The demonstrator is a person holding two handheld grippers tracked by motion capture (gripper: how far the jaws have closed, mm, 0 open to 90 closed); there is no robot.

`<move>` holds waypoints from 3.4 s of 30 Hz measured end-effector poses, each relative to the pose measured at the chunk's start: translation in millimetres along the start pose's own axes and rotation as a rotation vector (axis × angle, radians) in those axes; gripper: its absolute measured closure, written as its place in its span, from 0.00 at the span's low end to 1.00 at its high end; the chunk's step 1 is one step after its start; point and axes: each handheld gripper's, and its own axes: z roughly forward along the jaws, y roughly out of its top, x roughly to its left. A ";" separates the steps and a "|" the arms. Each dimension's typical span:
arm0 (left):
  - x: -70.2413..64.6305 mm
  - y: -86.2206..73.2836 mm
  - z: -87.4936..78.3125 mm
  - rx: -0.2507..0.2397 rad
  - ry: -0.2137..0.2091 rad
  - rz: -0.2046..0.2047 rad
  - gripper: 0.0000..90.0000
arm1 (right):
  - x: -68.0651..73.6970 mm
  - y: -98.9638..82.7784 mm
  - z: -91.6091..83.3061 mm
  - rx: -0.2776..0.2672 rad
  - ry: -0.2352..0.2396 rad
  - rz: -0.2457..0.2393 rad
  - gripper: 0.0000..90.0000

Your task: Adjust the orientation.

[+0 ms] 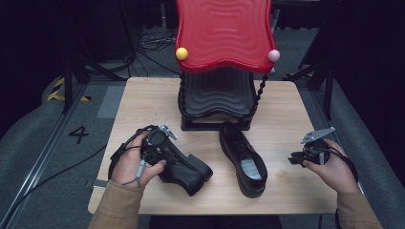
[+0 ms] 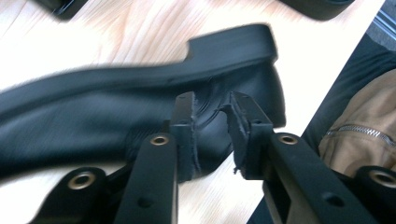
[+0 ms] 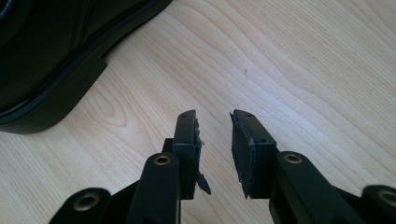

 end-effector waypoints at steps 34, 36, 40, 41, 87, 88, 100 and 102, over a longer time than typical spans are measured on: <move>-20.6 63.9 71.6 0.154 0.035 0.081 1.00 | 3.7 -7.6 5.9 0.004 -0.006 -0.007 0.77; -19.6 67.5 72.6 0.158 0.035 0.077 1.00 | 4.0 -6.7 6.5 0.008 -0.005 -0.007 0.79; -17.4 79.6 76.6 0.177 0.049 0.077 1.00 | 4.4 -5.3 6.7 0.012 0.005 -0.007 0.81; -17.4 79.6 76.6 0.177 0.049 0.077 1.00 | 4.4 -5.3 6.7 0.012 0.005 -0.007 0.81; -27.7 105.7 84.4 0.214 0.038 -0.002 0.59 | 7.6 -7.4 18.5 0.025 0.012 -0.044 0.70; -27.7 105.7 84.4 0.214 0.038 -0.002 0.61 | 7.6 -7.4 18.5 0.025 0.012 -0.044 0.70; -26.4 100.2 96.4 0.275 -0.041 0.049 0.85 | 5.8 -10.1 21.5 0.031 0.012 -0.049 0.67; -29.0 93.5 89.8 0.283 -0.039 0.055 0.84 | 6.1 -9.3 22.0 0.032 0.014 -0.050 0.67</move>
